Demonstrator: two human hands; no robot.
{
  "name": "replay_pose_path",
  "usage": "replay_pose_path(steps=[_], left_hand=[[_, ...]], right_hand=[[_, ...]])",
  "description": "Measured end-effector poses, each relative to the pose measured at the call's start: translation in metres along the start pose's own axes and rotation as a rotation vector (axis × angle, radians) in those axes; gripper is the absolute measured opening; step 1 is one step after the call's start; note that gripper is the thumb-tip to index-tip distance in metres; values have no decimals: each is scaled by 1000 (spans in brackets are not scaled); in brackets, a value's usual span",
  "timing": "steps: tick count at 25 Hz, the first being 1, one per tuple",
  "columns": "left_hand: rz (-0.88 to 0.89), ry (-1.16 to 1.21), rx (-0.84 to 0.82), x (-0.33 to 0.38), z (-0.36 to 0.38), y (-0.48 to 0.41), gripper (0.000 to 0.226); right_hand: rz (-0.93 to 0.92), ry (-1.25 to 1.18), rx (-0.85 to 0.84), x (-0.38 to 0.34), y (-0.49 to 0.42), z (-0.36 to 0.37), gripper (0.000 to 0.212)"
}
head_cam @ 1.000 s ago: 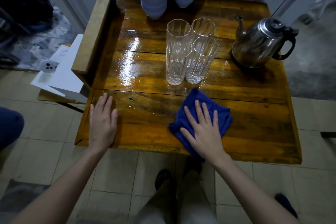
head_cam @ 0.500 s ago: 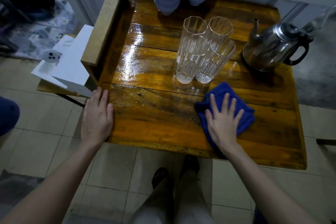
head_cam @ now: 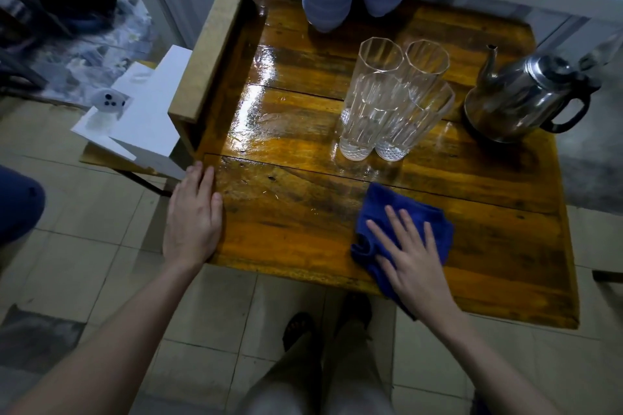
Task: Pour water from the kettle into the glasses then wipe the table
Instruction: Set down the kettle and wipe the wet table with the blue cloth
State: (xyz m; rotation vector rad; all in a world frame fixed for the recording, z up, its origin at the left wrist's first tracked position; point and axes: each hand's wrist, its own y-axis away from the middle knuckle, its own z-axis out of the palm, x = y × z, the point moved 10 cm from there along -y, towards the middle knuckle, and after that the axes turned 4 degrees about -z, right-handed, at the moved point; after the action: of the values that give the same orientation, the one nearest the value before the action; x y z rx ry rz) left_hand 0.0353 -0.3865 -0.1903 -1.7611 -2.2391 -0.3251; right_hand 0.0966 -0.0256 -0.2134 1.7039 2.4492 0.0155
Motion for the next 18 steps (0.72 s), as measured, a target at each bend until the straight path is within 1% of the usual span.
replay_pose_path(steps=[3, 5, 7, 9, 11, 14, 16, 18], left_hand=[[3, 9, -5, 0, 0, 0, 52], [8, 2, -1, -1, 0, -1, 50], [8, -5, 2, -1, 1, -1, 49], [5, -1, 7, -1, -1, 0, 49], [4, 4, 15, -1, -2, 0, 49], [1, 0, 18, -2, -2, 0, 49], [3, 2, 19, -1, -2, -1, 49], [-6, 14, 8, -2, -1, -1, 49]], right_hand=[[236, -89, 3, 53, 5, -6, 60], [326, -108, 28, 49, -6, -8, 61], [325, -99, 49, 18, -27, -7, 60], [236, -83, 40, -31, -53, -6, 59], [102, -66, 32, -83, -78, -3, 59], [-200, -15, -21, -153, -92, 8, 59], [-328, 13, -47, -166, -87, 13, 59], [-395, 38, -59, -153, -72, 13, 58]])
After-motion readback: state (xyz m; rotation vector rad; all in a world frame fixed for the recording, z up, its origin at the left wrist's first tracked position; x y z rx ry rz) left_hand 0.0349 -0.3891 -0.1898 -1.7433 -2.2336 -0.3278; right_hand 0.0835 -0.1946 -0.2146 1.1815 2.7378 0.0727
